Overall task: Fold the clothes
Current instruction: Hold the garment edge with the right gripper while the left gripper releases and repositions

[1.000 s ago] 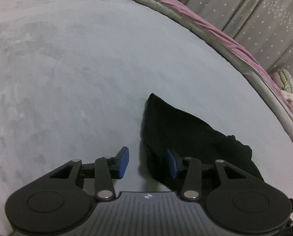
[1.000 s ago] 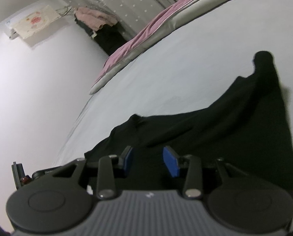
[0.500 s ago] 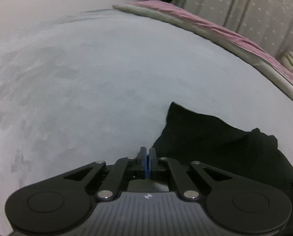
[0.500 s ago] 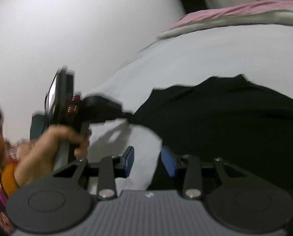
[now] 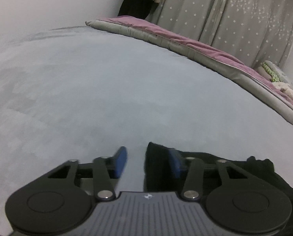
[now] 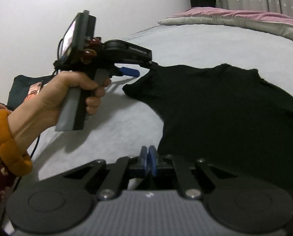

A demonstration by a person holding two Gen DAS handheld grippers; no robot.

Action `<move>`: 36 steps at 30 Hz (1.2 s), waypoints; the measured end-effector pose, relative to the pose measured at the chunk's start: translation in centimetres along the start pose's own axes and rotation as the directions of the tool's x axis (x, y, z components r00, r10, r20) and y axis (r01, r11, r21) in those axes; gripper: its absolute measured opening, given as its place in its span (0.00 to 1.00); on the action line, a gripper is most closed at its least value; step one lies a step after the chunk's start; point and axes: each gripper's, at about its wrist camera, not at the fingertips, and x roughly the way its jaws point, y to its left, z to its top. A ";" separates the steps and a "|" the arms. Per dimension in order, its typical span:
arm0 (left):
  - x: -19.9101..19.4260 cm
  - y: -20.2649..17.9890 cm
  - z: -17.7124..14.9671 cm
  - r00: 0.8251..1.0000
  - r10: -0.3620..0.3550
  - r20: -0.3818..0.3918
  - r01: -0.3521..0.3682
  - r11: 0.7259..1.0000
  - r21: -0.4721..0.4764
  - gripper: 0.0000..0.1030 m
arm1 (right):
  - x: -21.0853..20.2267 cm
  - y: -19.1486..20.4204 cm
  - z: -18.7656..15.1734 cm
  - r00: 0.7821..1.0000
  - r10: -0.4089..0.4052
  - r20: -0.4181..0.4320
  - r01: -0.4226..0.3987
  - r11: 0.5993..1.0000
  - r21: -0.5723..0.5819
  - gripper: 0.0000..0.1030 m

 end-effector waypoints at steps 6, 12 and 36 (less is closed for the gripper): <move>-0.4 -0.2 -0.1 0.999 0.034 0.004 -0.034 0.999 0.022 0.00 | -0.6 1.7 -0.3 0.998 -0.048 0.030 0.052 0.991 -0.124 0.22; -0.7 -0.9 0.0 0.996 0.089 0.010 -0.090 0.993 0.076 0.00 | 0.4 1.4 -0.4 0.996 -0.088 0.031 0.091 0.989 -0.114 0.08; -5.6 -3.8 -3.1 0.962 0.262 -0.075 -0.250 0.959 0.137 0.01 | -0.5 -0.1 0.0 0.996 -0.077 0.035 0.078 0.996 -0.052 0.07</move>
